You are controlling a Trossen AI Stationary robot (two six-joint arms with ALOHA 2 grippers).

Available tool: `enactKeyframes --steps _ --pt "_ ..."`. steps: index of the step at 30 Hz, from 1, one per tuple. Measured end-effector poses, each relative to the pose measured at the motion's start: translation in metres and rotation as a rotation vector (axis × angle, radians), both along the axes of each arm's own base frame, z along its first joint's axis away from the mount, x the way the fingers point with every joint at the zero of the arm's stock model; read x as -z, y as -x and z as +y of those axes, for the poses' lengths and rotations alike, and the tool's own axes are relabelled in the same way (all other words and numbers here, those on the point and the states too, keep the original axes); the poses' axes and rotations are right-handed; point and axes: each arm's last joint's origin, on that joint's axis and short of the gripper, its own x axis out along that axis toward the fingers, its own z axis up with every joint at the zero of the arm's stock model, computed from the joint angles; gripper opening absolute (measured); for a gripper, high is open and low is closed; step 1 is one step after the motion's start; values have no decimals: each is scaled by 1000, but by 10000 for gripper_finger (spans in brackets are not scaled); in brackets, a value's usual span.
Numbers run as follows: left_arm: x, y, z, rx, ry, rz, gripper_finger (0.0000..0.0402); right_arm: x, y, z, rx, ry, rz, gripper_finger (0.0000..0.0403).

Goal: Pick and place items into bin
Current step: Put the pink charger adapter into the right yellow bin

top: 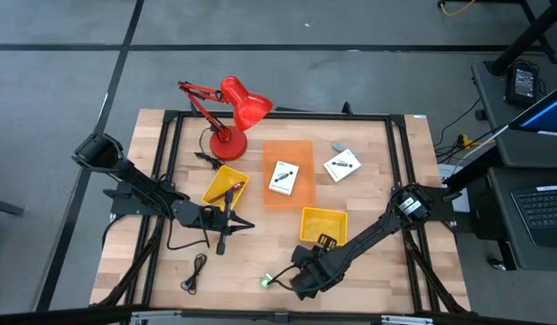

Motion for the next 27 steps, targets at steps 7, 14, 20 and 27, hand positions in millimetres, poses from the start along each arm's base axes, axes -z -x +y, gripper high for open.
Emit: enactKeyframes --steps 7,14,20,27 --pt "0 0 0 0 0 0 4 -14 3 0 -17 -46 -9 148" --pt "0 0 0 -2 0 0 4 -61 17 2 -61 -17 -161 148" --pt "0 0 0 -2 0 0 4 -97 43 2 -92 140 -281 148" --pt "0 0 0 -2 0 0 4 -115 76 17 -83 285 -421 148"
